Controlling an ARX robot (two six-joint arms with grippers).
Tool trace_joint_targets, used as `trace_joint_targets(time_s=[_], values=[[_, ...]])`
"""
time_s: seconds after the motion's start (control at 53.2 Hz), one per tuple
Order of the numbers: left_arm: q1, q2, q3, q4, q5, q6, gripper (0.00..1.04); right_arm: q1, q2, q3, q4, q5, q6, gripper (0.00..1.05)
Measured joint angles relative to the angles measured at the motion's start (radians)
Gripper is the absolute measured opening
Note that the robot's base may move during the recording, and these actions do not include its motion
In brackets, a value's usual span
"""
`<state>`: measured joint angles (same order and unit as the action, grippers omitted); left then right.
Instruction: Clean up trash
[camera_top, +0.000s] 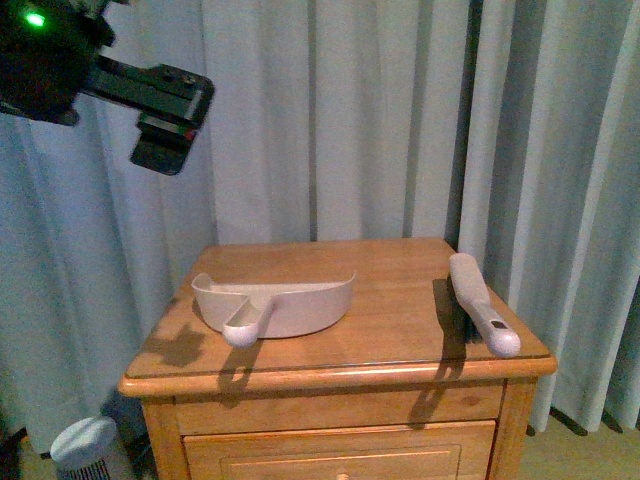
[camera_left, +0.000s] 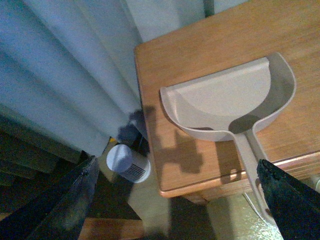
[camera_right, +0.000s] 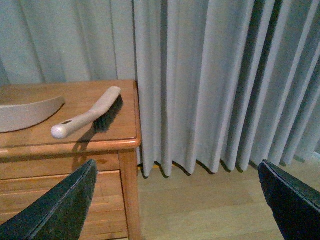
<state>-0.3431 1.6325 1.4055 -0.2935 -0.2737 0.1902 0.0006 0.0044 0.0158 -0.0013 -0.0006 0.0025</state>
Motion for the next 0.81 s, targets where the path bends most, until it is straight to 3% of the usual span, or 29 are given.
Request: trace_joint_targets(time_s=[0.301, 0.808], values=[[-0.076, 0.24, 0.161, -0.117, 0.021, -0.136, 0.97, 0.0, 0.0, 0.0, 0.0, 0.0, 0.0, 0.97], [-0.102, 0.397, 0.252, -0.166, 0.063, -0.2, 0.97, 0.0, 0.0, 0.0, 0.0, 0.0, 0.0, 0.97]])
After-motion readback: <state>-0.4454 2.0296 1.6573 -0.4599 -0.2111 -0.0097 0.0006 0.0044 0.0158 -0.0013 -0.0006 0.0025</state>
